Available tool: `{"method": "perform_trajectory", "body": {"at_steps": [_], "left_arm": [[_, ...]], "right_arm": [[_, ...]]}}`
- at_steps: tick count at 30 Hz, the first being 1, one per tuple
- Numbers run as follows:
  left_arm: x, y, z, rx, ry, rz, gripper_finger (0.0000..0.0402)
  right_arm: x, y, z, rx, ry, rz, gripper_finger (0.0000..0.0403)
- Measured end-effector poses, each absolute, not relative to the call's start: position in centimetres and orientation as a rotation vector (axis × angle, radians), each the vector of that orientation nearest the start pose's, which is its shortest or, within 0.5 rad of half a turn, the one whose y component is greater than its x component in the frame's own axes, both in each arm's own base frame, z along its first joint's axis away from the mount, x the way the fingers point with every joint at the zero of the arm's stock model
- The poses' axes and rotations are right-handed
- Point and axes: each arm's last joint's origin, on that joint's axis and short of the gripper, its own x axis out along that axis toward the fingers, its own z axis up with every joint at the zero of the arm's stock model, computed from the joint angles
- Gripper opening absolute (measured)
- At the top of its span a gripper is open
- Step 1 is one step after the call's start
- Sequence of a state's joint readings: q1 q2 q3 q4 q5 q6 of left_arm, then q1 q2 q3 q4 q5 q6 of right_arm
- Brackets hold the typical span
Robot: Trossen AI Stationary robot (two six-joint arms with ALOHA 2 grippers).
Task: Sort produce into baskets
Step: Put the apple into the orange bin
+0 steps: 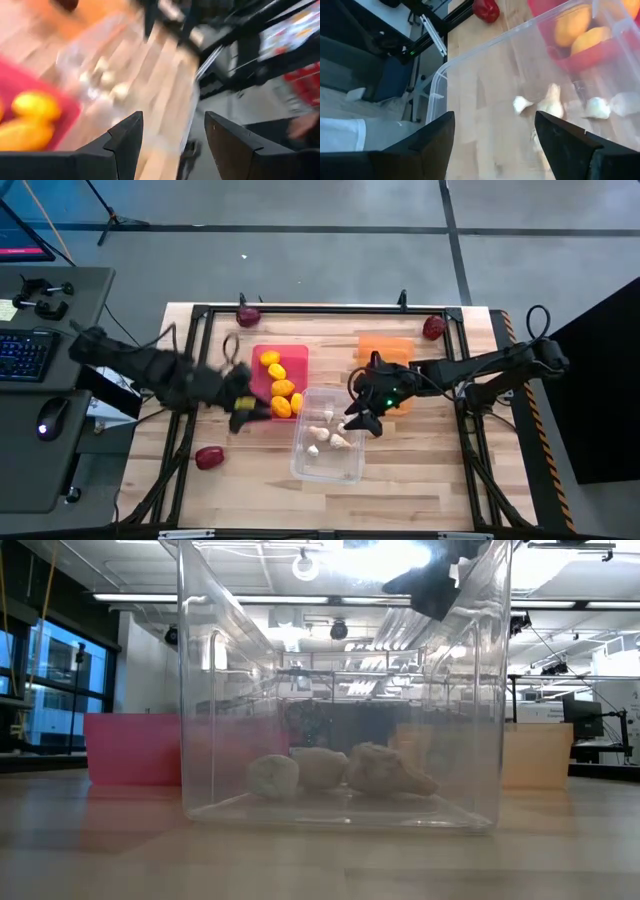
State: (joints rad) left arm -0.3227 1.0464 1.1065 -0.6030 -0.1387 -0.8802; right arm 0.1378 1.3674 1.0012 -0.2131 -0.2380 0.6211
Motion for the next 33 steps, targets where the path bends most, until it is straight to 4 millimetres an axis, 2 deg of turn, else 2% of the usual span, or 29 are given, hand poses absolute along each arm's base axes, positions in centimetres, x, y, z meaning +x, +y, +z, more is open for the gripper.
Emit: {"method": "perform_trajectory", "body": {"at_steps": [4,7,10,17,24,28,33], "left_arm": [[18.1,-9.2,34.5,-0.724,0.665,0.146,0.0200],[16.9,-10.4,34.1,-0.742,0.720,0.159,0.0200],[15.8,-11.3,33.6,-0.689,0.805,0.123,0.0200],[13.7,-11.8,32.5,-0.572,1.013,0.102,0.0210],[13.3,-11.6,32.0,-0.464,1.049,0.100,0.0221],[13.0,-12.0,30.9,-0.394,1.085,0.052,0.0221],[12.7,-12.1,29.2,-0.423,1.146,0.098,0.0242]], "right_arm": [[29.2,5.7,27.8,0.646,0.692,0.190,0.0266],[29.0,6.6,27.8,0.641,0.688,0.166,0.0266],[28.9,7.0,27.7,0.615,0.663,0.101,0.0266],[28.9,7.1,27.7,0.663,0.617,-0.035,0.0266],[29.0,6.9,27.8,0.692,0.574,-0.103,0.0266],[29.1,6.8,27.9,0.686,0.554,-0.124,0.0266],[29.1,6.7,27.9,0.680,0.546,-0.142,0.0266]]}}
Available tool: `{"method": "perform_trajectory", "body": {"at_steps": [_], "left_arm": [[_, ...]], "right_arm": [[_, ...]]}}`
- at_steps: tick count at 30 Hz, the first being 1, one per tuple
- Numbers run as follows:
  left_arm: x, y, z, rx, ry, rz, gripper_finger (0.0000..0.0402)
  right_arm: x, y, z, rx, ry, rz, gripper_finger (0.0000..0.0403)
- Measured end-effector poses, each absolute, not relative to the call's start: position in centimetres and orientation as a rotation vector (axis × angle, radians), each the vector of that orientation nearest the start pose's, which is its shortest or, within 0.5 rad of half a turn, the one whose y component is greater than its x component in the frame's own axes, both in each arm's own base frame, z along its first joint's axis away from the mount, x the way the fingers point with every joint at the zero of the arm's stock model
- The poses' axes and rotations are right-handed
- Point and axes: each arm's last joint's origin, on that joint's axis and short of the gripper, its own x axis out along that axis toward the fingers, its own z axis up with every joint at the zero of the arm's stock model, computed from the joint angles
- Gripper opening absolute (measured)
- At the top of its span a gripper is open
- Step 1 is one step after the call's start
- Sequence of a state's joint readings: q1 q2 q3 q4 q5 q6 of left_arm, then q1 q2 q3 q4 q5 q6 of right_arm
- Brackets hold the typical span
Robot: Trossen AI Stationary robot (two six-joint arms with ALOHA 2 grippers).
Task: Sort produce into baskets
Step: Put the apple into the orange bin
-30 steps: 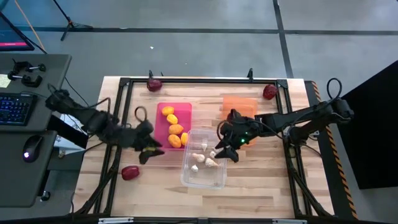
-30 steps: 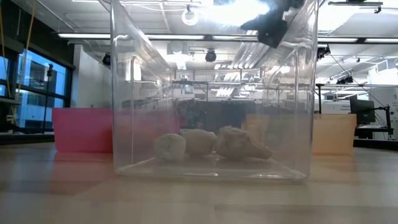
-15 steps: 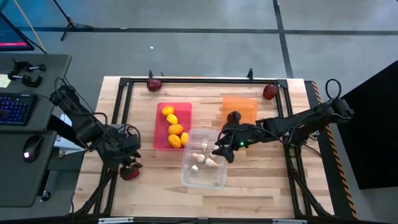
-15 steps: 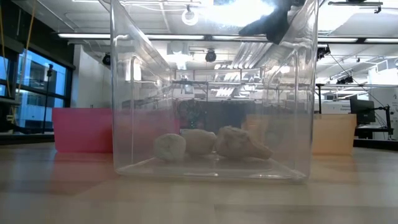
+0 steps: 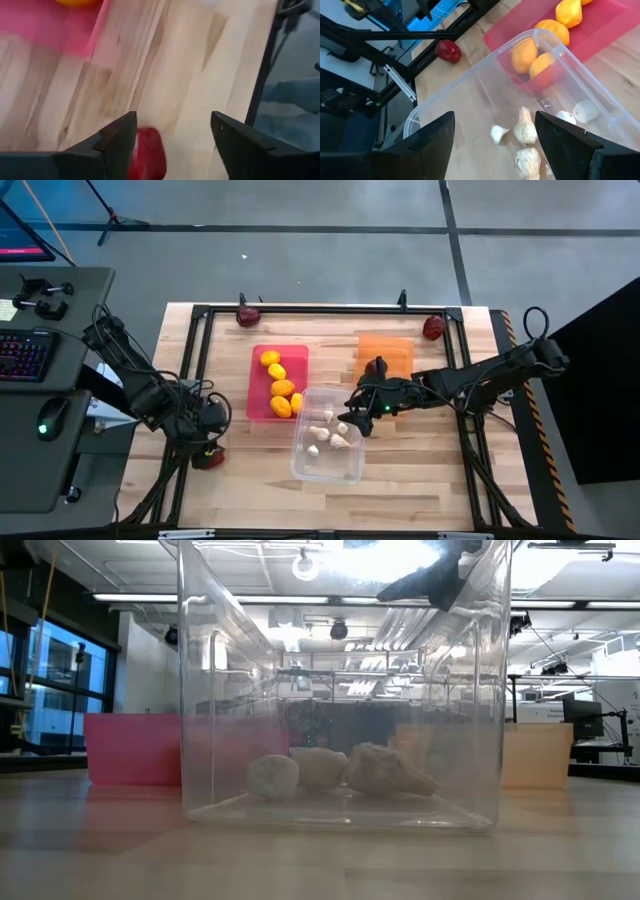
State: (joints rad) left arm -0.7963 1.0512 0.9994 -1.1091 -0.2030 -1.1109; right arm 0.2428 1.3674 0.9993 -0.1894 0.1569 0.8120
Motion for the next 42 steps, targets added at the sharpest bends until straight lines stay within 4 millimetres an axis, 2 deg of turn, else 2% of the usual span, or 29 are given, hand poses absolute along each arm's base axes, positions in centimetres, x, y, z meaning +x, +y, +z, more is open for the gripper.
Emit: {"method": "perform_trajectory", "body": {"at_steps": [4,9,12,15,23,34,42], "left_arm": [[12.2,-12.0,27.4,-0.431,1.258,0.099,0.0292],[11.4,-11.7,24.2,-0.387,1.396,0.124,0.0370],[10.9,-11.5,22.9,-0.421,1.472,0.150,0.0395],[10.7,-11.5,22.3,-0.483,1.513,0.208,0.0397],[11.1,-12.0,22.2,-0.523,1.484,0.193,0.0397],[12.6,-13.7,19.0,-0.356,1.620,0.256,0.0397],[13.4,-14.7,17.3,-0.342,1.681,0.267,0.0396]], "right_arm": [[29.1,6.7,27.9,0.680,0.546,-0.142,0.0266],[29.1,6.6,27.9,0.667,0.536,-0.162,0.0266],[29.1,6.6,27.9,0.663,0.531,-0.173,0.0266],[29.1,6.6,27.8,0.632,0.538,-0.168,0.0266],[29.1,6.5,27.8,0.603,0.534,-0.183,0.0266],[28.8,6.4,27.4,0.595,0.584,-0.206,0.0266],[28.7,6.4,27.3,0.595,0.589,-0.208,0.0266]]}}
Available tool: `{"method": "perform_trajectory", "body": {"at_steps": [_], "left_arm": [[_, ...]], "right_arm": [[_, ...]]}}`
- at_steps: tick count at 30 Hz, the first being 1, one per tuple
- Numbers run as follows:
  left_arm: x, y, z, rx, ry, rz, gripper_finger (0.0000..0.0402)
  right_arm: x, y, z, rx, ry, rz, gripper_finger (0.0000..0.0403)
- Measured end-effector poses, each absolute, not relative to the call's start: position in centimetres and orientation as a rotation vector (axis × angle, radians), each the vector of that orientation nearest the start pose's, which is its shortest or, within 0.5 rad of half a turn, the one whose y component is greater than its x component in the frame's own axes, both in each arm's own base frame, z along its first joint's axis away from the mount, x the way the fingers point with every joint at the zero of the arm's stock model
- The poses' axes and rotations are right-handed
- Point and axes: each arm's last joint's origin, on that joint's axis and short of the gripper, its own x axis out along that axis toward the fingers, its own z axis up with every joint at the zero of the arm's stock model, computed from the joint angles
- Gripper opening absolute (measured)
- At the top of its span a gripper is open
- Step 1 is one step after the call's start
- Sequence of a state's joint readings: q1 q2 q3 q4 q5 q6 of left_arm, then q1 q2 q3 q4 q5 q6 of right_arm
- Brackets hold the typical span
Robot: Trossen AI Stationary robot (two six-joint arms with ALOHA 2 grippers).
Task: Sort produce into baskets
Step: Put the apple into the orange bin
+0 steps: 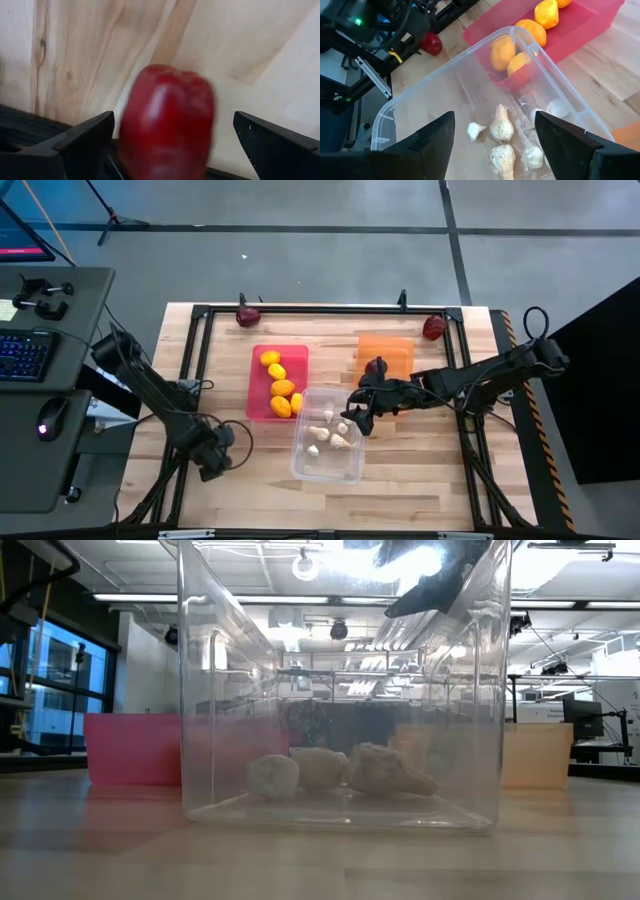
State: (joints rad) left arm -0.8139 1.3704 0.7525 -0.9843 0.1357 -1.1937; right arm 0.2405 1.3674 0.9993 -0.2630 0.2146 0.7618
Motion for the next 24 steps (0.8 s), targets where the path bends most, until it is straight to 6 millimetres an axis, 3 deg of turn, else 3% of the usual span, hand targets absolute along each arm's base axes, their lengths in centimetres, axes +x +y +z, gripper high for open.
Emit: {"method": "perform_trajectory", "body": {"at_steps": [12,20,24], "left_arm": [[13.6,-15.1,15.8,-0.290,1.739,0.322,0.0385],[13.7,-15.1,15.7,-0.280,1.741,0.311,0.0276],[13.8,-15.2,16.2,-0.287,1.725,0.290,0.0268]], "right_arm": [[28.7,6.4,27.3,0.617,0.589,-0.217,0.0266],[28.7,6.4,27.3,0.617,0.589,-0.217,0.0266],[28.8,6.4,27.4,0.642,0.578,-0.212,0.0266]]}}
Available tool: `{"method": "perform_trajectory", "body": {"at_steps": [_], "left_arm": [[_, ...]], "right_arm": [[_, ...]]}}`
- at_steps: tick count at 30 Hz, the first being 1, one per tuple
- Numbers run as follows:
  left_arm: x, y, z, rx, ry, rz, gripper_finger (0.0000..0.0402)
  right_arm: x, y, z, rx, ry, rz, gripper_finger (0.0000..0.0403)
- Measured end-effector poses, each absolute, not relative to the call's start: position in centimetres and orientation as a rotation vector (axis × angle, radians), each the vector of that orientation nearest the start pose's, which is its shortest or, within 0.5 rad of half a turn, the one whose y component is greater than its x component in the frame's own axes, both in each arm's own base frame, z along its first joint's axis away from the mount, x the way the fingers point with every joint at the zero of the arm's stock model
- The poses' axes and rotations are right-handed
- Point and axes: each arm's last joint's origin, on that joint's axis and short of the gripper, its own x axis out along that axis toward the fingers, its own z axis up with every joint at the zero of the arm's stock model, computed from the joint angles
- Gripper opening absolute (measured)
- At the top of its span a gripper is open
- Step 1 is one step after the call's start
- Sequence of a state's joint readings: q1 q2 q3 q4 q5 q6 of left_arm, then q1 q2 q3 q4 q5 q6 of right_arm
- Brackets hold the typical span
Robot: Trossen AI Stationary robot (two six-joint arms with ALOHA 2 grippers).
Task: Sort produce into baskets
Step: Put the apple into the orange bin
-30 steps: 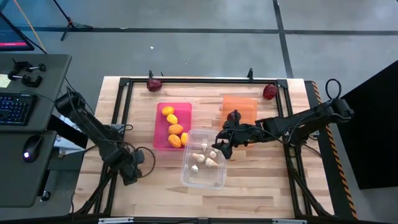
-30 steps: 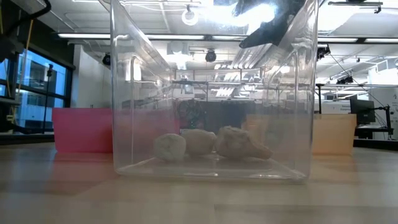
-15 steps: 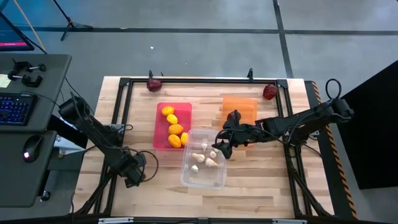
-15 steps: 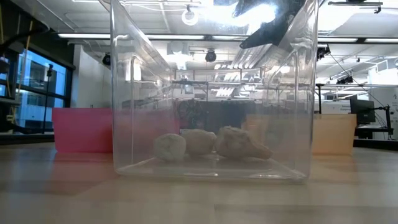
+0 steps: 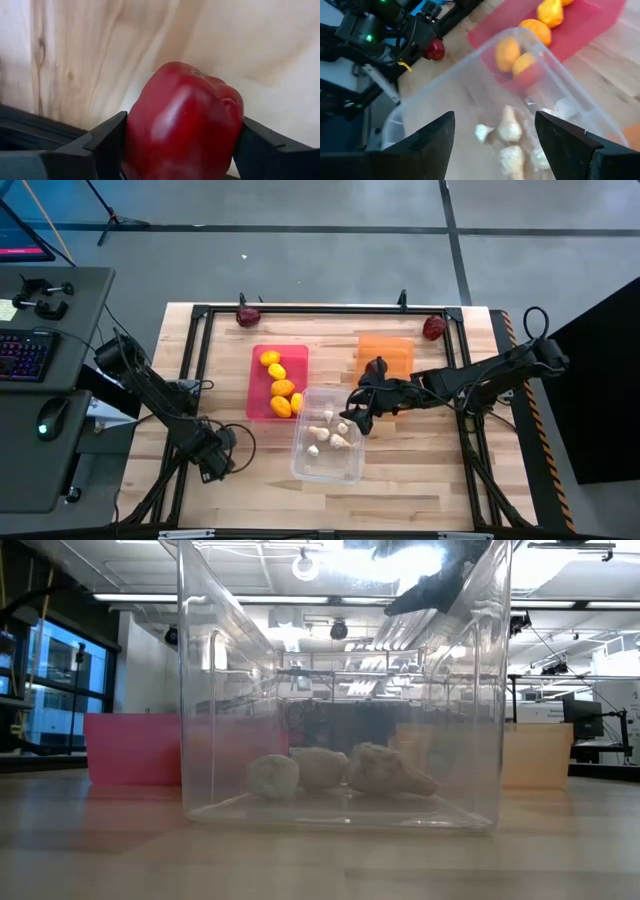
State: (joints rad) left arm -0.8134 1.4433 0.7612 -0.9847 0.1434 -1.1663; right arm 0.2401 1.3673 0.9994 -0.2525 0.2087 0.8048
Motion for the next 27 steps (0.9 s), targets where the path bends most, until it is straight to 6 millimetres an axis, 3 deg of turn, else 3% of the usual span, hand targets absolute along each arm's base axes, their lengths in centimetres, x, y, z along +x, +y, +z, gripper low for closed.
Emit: {"method": "perform_trajectory", "body": {"at_steps": [3,6,13,17,22,27], "left_arm": [[14.4,-15.3,18.5,-0.312,1.648,0.220,0.0268],[15.1,-14.6,22.6,-0.319,1.479,0.203,0.0276],[16.8,-9.8,33.4,-0.325,0.827,0.372,0.0301],[18.9,-7.2,37.6,-0.249,0.546,0.458,0.0291],[24.3,-4.7,39.3,-0.140,0.353,0.416,0.0289],[31.6,-1.7,36.5,-0.129,0.310,0.331,0.0289]], "right_arm": [[28.9,6.7,28.7,0.673,0.544,-0.144,0.0266],[28.4,6.9,31.3,0.679,0.471,-0.072,0.0266],[26.0,6.6,37.6,0.597,0.237,-0.079,0.0266],[24.3,6.3,39.9,0.543,0.131,-0.136,0.0266],[22.8,6.0,40.9,0.498,0.074,-0.219,0.0266],[22.5,5.6,40.6,0.433,0.079,-0.334,0.0266]]}}
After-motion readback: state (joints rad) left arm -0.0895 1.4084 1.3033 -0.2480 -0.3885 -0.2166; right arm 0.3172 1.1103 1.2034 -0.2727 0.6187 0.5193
